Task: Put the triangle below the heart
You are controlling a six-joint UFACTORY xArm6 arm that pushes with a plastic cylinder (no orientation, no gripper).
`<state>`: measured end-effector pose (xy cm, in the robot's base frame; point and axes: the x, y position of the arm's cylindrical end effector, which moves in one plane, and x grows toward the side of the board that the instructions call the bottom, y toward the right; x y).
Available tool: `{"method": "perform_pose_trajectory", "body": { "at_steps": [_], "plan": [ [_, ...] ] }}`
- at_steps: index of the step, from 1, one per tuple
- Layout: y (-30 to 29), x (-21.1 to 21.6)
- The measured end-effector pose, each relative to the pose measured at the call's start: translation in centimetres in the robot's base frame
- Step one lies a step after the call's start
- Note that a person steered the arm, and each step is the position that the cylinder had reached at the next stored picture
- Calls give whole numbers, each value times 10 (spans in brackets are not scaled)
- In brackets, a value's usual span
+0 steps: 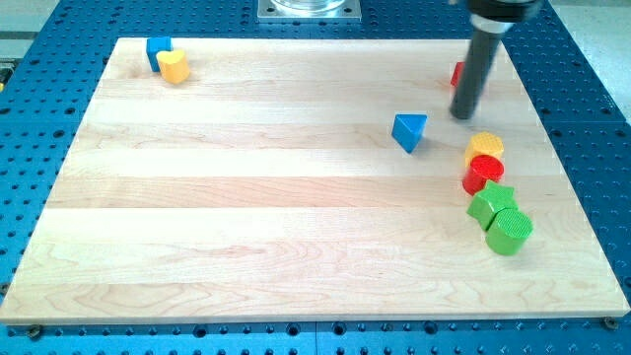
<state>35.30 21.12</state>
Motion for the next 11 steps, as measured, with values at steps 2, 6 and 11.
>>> {"method": "perform_pose_trajectory", "body": {
  "at_steps": [2, 6, 11],
  "plan": [
    [-11, 45],
    [-119, 46],
    [-198, -2]
  ]
}}
